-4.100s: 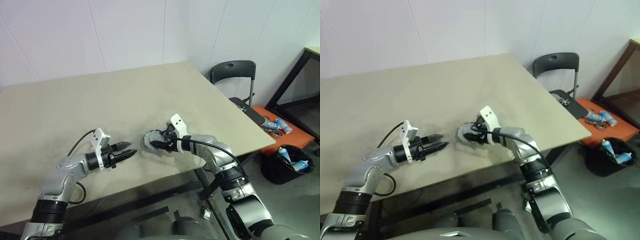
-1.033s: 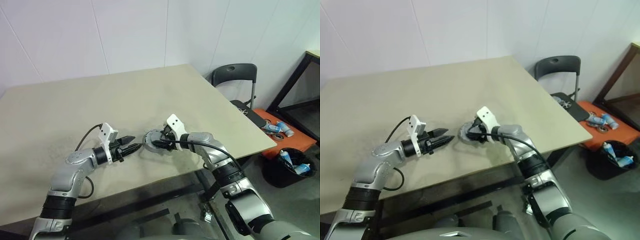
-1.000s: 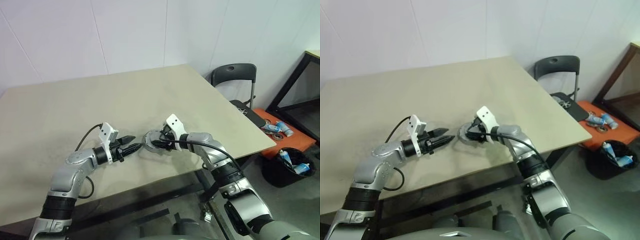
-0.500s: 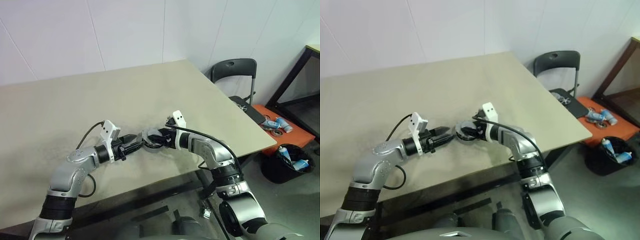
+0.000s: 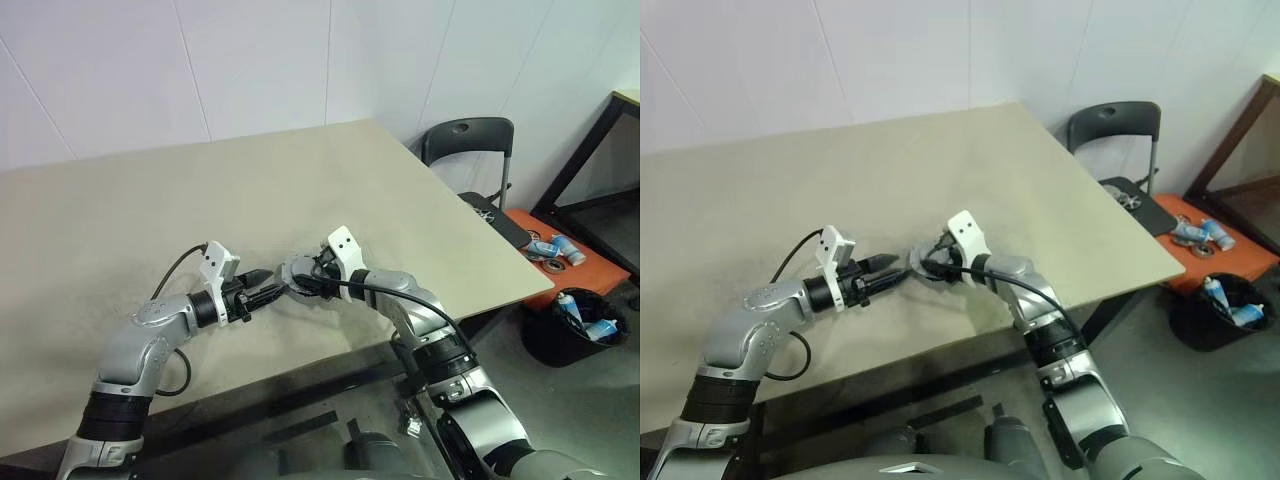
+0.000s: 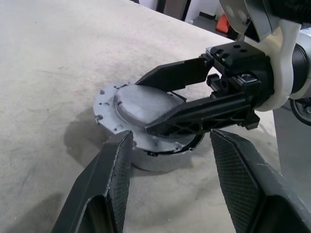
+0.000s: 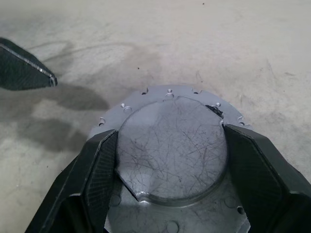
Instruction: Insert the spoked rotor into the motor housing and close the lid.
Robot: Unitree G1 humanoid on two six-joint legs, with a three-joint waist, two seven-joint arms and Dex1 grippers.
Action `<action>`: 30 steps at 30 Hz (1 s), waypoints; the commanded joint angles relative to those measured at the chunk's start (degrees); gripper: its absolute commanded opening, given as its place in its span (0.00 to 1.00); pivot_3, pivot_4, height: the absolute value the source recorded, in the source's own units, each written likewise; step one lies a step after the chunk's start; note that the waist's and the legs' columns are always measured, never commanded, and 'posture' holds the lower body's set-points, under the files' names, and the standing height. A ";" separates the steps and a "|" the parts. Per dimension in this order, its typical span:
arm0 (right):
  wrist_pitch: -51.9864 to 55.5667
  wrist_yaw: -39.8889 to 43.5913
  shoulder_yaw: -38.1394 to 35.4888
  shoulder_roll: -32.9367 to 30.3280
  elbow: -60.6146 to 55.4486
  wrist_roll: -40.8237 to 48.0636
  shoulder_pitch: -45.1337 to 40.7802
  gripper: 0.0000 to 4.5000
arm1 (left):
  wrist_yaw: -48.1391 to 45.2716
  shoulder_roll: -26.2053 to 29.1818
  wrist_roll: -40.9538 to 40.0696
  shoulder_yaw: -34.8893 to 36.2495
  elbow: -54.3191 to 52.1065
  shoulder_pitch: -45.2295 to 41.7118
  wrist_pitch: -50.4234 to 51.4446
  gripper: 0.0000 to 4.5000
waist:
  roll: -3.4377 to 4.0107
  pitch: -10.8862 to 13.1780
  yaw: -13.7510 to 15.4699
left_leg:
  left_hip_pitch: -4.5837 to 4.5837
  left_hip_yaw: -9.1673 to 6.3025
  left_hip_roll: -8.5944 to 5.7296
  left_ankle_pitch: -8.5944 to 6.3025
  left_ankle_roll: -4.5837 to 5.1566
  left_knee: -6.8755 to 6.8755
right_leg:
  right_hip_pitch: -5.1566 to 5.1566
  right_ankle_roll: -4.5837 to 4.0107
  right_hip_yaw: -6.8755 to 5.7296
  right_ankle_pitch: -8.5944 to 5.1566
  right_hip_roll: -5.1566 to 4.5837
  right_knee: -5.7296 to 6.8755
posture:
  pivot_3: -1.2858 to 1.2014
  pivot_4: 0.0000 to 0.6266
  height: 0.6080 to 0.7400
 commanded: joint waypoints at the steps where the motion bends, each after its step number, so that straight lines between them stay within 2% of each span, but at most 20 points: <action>1: 0.92 1.47 -0.75 -0.70 0.86 0.82 -0.79 0.69 | 0.09 0.05 -0.84 1.00 -2.28 0.20 -0.89 0.60 | 0.00 0.00 0.05 | 0.00 0.00 0.00 0.00 0.00 0.00 | 0.00 0.00 0.00 0.00 0.01 0.00 | 0.52 0.00 1.00; 11: 3.83 5.67 -3.70 -2.17 3.48 4.23 -4.52 0.69 | 0.11 0.13 -1.03 1.42 -1.72 -0.76 -0.68 0.60 | 0.00 0.00 0.12 | 0.00 -0.01 -0.02 0.00 0.00 0.05 | 0.04 0.01 -0.01 0.00 0.00 0.00 | 0.52 0.00 1.00; 23: 7.09 11.36 -1.81 -5.06 -3.29 6.21 -1.02 0.69 | 1.51 0.07 -1.99 1.12 -3.94 -1.33 1.64 0.60 | -0.01 -0.01 0.14 | -0.01 -0.02 -0.03 0.00 0.01 0.01 | 0.04 0.02 -0.02 0.01 0.00 0.01 | 0.52 0.00 1.00; 30: 4.51 7.73 -2.16 -4.59 -1.41 3.88 -0.90 0.69 | 1.18 0.35 -1.92 1.08 -3.33 -1.13 1.17 0.60 | -0.01 -0.01 0.12 | 0.02 -0.03 -0.03 0.00 0.00 0.03 | 0.04 0.02 -0.03 0.01 0.03 0.05 | 0.52 0.00 1.00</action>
